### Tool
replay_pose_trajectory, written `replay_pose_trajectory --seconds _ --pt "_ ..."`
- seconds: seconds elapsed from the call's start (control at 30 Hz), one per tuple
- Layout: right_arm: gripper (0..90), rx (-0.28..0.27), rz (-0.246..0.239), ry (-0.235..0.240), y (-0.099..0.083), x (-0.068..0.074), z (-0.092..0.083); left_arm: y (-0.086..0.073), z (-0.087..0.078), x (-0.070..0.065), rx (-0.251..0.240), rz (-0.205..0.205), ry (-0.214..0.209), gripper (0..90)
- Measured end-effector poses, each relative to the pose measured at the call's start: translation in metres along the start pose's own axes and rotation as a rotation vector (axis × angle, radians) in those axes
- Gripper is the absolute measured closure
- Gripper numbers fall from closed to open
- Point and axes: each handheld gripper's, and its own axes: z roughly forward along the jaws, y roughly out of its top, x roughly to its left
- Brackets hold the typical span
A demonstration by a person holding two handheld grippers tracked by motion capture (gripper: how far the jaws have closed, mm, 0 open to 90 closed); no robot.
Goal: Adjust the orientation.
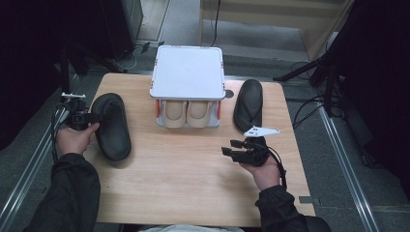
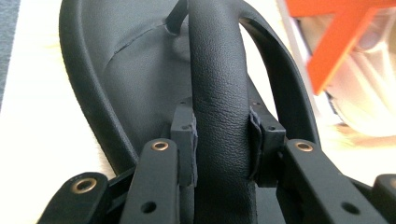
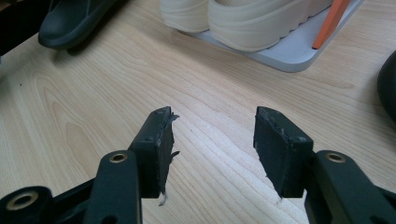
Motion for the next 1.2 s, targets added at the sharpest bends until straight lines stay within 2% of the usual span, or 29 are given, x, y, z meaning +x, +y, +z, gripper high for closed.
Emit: replay_pose_trajectory --seconds 0.4,0.67,0.8,1.07,1.2 --pt "48.2 -0.011 0.006 0.000 0.002 -0.002 -0.002 -0.020 -0.019 -0.039 0.001 0.072 -0.054 68.4" --pt "48.2 -0.014 -0.004 0.013 0.006 -0.003 0.001 -0.050 -0.027 -0.075 0.040 0.153 -0.080 68.4" --pt "48.2 -0.013 -0.009 0.022 0.010 -0.003 0.004 -0.069 -0.029 -0.094 0.051 0.173 -0.119 68.4" --pt "48.2 -0.013 -0.016 0.037 0.018 -0.006 0.010 -0.102 -0.029 -0.125 0.066 0.197 -0.199 68.4" --pt "48.2 -0.019 -0.012 0.041 0.021 -0.007 0.011 -0.115 -0.026 -0.133 0.089 0.192 -0.231 68.4"
